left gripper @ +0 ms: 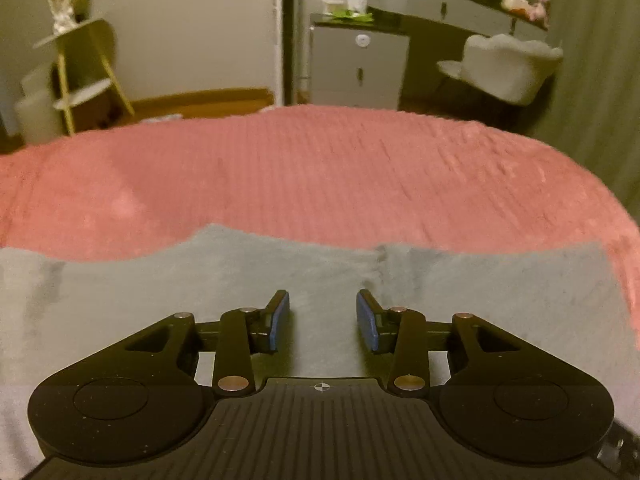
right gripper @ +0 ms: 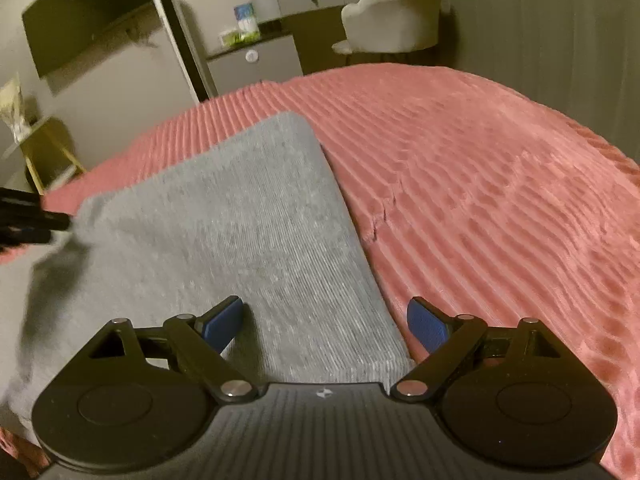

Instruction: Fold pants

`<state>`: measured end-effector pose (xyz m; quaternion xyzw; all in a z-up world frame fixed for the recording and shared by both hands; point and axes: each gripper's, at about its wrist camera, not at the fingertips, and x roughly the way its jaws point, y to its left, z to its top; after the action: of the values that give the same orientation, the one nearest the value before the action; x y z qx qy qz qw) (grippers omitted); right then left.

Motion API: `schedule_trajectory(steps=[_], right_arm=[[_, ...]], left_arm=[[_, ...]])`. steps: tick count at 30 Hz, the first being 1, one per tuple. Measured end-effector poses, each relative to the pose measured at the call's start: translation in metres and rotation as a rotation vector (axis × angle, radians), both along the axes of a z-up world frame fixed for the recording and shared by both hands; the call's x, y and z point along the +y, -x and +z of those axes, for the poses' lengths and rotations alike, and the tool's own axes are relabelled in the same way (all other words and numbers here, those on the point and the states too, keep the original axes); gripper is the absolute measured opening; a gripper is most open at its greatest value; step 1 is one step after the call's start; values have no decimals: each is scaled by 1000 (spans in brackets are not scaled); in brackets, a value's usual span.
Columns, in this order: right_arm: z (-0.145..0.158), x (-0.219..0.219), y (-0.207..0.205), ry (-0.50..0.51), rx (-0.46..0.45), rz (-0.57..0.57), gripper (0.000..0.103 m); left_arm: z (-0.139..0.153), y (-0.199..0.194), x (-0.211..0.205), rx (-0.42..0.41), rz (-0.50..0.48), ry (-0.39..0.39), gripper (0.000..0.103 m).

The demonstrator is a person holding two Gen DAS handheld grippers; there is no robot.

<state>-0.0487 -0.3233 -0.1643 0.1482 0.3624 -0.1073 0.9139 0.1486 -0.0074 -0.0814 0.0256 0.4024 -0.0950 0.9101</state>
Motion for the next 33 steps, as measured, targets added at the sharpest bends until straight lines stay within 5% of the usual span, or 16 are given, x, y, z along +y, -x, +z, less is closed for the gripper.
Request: schedule_trajectory(steps=[4,9,11,13,17,23,33], right_arm=[[-2,12,-2,45,42,34,101],[-2,14,0,38,68,35,101],[-1,14,1,34,76,34,101],[0,13,0,34,85,31,101],[-1,12,-1,32,87,21,101],[1,13,-2,27,102,15,101],[0,13,-2,33,111,16,101]], left_arm=[[14,28,35,-5,40,25,45],[22,66,94,-41,166,16,68],[23,84,128,-56,222,53,84],[21,98,163,-60,272,84,88],[13,123,225,-55,368,115,91],[-1,140,288,-36,448,299,93],[-21,124,278,9,444,269,93]])
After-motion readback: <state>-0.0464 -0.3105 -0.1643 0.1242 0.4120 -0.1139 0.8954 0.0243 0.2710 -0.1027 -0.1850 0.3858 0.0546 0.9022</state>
